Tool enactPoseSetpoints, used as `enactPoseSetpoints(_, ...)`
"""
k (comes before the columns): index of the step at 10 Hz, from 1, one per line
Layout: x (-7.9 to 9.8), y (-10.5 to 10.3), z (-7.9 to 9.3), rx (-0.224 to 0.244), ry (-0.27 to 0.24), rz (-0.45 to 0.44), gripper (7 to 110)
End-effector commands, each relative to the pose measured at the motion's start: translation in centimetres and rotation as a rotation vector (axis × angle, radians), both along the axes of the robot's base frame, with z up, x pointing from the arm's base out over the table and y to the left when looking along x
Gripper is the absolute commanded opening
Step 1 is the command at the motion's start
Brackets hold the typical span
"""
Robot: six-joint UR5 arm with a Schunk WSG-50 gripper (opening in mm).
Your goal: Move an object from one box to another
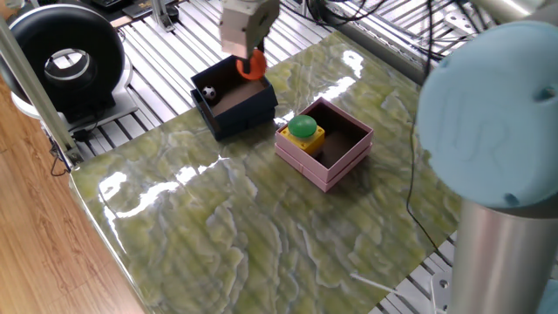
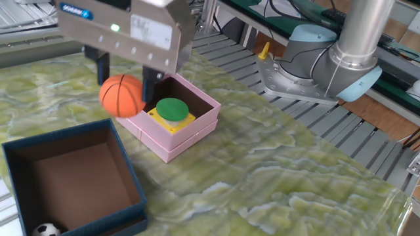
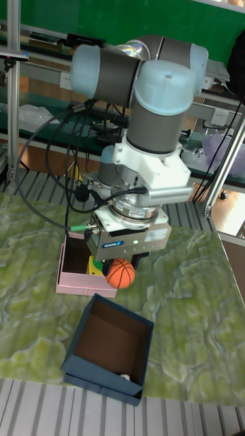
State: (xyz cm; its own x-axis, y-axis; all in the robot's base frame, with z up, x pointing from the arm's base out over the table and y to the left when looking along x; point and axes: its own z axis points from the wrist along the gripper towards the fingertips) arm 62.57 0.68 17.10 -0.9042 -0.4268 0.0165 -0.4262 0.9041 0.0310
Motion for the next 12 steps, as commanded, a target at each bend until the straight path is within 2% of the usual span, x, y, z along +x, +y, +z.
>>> enactPoseSetpoints(1, -2.7, -1.7, -0.4, 0.017, 0.014, 0.004, 7)
enactPoseSetpoints(3, -5.1, -3.2, -1.2, 0.002, 0.066, 0.023, 7)
enactPoseSetpoints(5, -7.3, -3.9, -1.9, 0.015, 0.109, 0.025, 7)
enactPoseSetpoints(6, -8.5, -4.8, -2.0, -0.008, 0.141, 0.021, 7)
enactPoseSetpoints(8, -11.3, -7.7, -1.5, -0.098, 0.241, 0.031, 7)
enactPoseSetpoints(9, -12.2, -8.3, -1.1, -0.105, 0.277, 0.034, 7)
enactPoseSetpoints(10, -13.7, -8.5, -0.6, -0.097, 0.336, 0.047, 7)
enactPoseSetpoints(12, -14.5, -8.6, -0.5, -0.095, 0.370, 0.030, 7)
